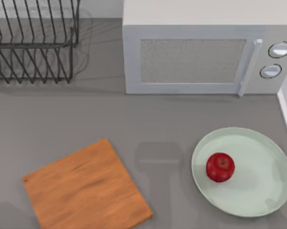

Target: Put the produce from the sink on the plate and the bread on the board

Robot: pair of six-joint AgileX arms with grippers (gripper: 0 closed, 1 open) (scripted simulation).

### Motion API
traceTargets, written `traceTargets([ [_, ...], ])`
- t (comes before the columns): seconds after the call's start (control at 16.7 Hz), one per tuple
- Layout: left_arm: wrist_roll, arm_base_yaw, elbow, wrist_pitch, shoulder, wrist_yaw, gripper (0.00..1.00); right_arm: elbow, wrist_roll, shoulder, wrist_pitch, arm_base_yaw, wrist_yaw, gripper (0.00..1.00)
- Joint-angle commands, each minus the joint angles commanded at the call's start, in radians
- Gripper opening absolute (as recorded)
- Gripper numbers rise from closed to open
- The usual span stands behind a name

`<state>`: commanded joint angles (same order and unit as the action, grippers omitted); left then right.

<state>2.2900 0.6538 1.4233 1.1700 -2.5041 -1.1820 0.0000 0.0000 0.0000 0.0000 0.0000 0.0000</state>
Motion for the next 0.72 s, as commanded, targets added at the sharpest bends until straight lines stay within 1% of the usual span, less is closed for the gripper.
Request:
traceTargets([
  [0.3,0.0,0.0,0.0,0.0,0.0,0.0,0.0,0.0,0.0,0.0,0.0,0.0,0.0,1.0],
  [0.36,0.001,0.025,0.013,-0.022,0.044,0.0,0.0,0.0,0.0,0.0,0.0,0.0,0.0,1.0],
  [0.42,0.001,0.025,0.014,-0.019,0.046,0.0,0.0,0.0,0.0,0.0,0.0,0.0,0.0,1.0],
  [0.72,-0.004,0.024,0.034,0.097,0.139,0.0,0.0,0.0,0.0,0.0,0.0,0.0,0.0,1.0],
])
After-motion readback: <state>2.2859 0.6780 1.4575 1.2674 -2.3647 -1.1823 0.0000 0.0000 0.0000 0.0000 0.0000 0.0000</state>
